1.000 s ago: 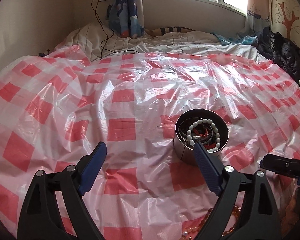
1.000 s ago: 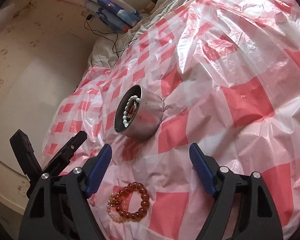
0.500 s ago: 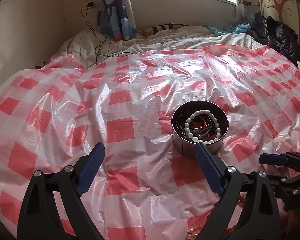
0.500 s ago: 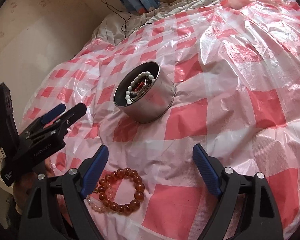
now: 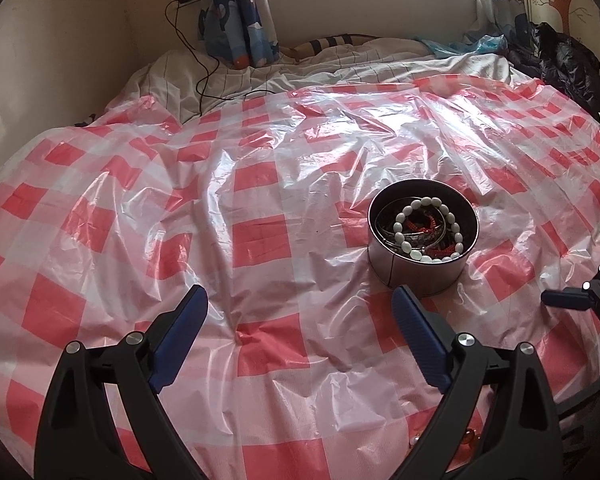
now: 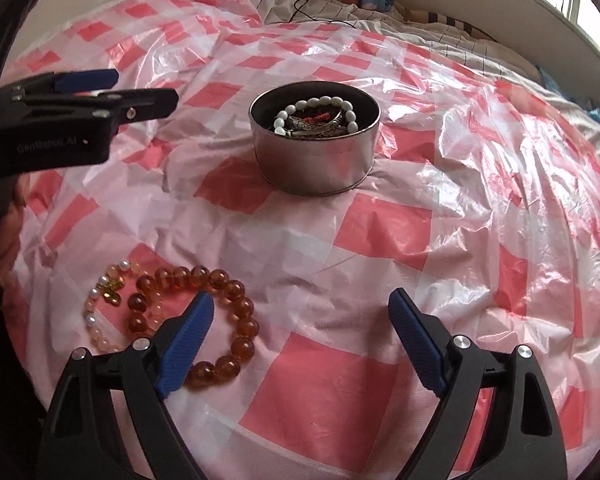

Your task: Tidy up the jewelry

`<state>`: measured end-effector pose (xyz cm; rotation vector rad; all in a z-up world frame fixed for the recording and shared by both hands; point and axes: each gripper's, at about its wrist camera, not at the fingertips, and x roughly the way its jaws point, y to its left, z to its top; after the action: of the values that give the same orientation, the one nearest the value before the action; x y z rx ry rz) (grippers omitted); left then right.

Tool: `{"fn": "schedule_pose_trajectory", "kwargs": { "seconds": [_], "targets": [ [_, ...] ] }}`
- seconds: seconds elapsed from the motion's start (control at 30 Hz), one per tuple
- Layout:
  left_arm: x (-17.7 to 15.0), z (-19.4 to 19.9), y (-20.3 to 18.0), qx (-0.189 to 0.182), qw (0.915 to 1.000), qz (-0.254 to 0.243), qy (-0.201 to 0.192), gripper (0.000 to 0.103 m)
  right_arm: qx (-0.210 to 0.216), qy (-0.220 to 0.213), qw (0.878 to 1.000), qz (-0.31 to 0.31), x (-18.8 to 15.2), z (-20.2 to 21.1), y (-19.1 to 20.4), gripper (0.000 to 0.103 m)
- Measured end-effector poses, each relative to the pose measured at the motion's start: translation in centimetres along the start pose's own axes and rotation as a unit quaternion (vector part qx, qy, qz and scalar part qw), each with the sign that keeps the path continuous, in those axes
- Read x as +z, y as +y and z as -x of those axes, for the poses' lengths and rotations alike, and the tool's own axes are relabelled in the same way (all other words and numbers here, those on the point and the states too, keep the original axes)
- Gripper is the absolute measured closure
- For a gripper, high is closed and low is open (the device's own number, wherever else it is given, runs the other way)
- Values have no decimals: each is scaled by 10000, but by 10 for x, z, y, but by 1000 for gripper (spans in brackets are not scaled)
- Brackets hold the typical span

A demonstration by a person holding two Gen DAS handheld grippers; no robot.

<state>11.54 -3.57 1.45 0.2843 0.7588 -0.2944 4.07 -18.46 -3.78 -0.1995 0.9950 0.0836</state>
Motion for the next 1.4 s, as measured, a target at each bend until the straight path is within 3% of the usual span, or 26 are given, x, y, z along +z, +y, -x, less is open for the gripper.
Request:
{"fn": "schedule_pose_trajectory", "kwargs": {
  "seconds": [0.13, 0.2, 0.27, 0.33, 0.43, 0.53, 0.67, 0.87, 1.03, 1.13, 1.23, 1.3, 1.33, 1.4],
  "targets": [
    [-5, 3, -3, -267, 9995, -118, 117, 13, -672, -106, 9964, -498, 1, 1, -30, 14],
    [-8, 3, -3, -615, 9977, -161, 228, 13, -713, -207, 9932, -898, 1, 8, -49, 14],
    [-12, 3, -7, -1277, 9907, -180, 438, 13, -340, -266, 9908, -1286, 0, 13, -66, 14],
    [-21, 2, -18, -1854, 9793, -420, 693, 13, 313, -269, 9850, -1676, -2, 14, -78, 14],
    [-39, 8, -45, -2009, 9689, -1248, 734, 13, 1300, -284, 9657, -2231, -6, 13, -93, 14],
    [-56, 7, -56, -2088, 9595, -1667, 888, 13, 1768, -355, 9471, -2654, -9, 14, -105, 14],
    [-61, 1, -51, -2016, 9600, -1658, 1013, 13, 1983, -344, 9344, -2938, -9, 13, -108, 14],
    [-58, -10, -39, -1641, 9662, -1620, 1155, 13, 1973, -334, 9359, -2898, -10, 13, -106, 14],
    [-57, -11, -36, -1732, 9629, -1657, 1235, 13, 1885, -285, 9447, -2668, -8, 12, -98, 14],
    [-53, -18, -38, -1288, 9711, -1702, 1063, 13, 1668, -271, 9563, -2387, -4, 13, -88, 14],
    [-40, -30, -39, -382, 9828, -1635, 769, 13, 1543, -247, 9608, -2292, -4, 12, -85, 13],
    [-31, -31, -36, -179, 9865, -1499, 637, 13, 1495, -225, 9627, -2243, -5, 11, -85, 13],
    [-27, -29, -32, -200, 9880, -1412, 589, 13, 1508, -221, 9634, -2205, -4, 11, -84, 13],
    [-21, -26, -22, -633, 9901, -1066, 651, 13, 1548, -188, 9665, -2039, -3, 11, -79, 13]
  ]
}}
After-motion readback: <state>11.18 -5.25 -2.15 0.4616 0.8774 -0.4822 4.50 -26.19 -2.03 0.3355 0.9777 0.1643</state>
